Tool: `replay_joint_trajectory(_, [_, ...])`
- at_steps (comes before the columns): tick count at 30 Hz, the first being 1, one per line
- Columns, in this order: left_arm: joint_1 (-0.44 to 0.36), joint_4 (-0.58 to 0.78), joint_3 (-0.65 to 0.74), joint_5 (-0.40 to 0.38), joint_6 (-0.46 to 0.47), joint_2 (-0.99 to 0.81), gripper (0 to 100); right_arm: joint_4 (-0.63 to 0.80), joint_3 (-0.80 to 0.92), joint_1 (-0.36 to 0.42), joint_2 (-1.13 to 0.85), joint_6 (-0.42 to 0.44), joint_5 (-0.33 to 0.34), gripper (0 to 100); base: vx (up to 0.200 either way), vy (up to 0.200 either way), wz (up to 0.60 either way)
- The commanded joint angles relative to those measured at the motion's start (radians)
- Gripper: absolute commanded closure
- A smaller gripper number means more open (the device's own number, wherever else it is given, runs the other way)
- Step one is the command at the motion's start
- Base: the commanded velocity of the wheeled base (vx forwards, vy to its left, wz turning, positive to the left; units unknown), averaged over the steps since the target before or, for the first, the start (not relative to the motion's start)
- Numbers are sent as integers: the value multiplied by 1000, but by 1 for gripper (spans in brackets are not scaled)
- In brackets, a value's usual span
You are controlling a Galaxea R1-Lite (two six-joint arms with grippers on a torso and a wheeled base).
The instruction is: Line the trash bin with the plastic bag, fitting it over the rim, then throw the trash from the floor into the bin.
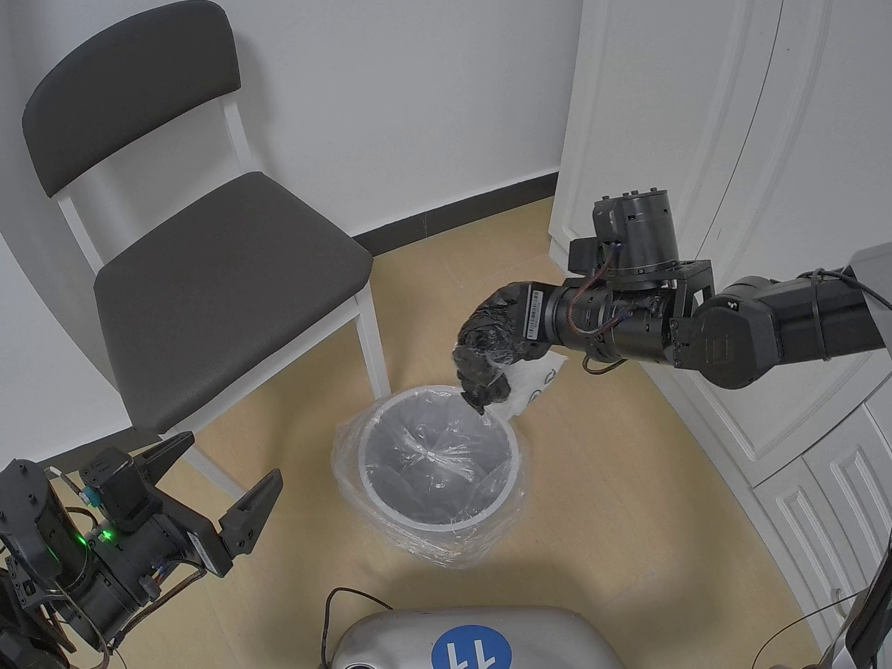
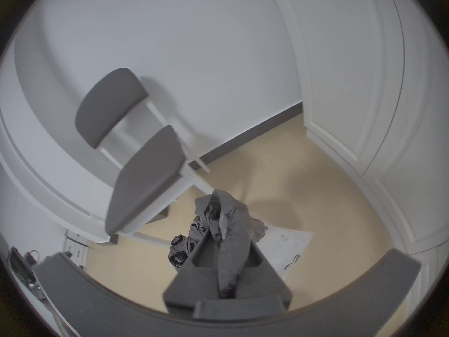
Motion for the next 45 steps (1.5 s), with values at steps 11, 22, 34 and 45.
replay_joint_trajectory(11, [-4, -7, 17, 0, 3, -6, 0, -79, -53, 129, 159, 166, 11, 100, 0, 0, 0])
replay_joint_trajectory(22, [-6, -7, 17, 0, 3, -6, 0, -196, -159, 117, 369, 255, 11, 100, 0, 0, 0])
replay_joint_trajectory(34, [-6, -8, 17, 0, 3, -6, 0, -208, -253, 101, 523, 342, 9, 100, 0, 0, 0])
replay_joint_trajectory(45, [-6, -8, 17, 0, 4, -3, 0, -315, -253, 112, 596, 356, 8, 100, 0, 0, 0])
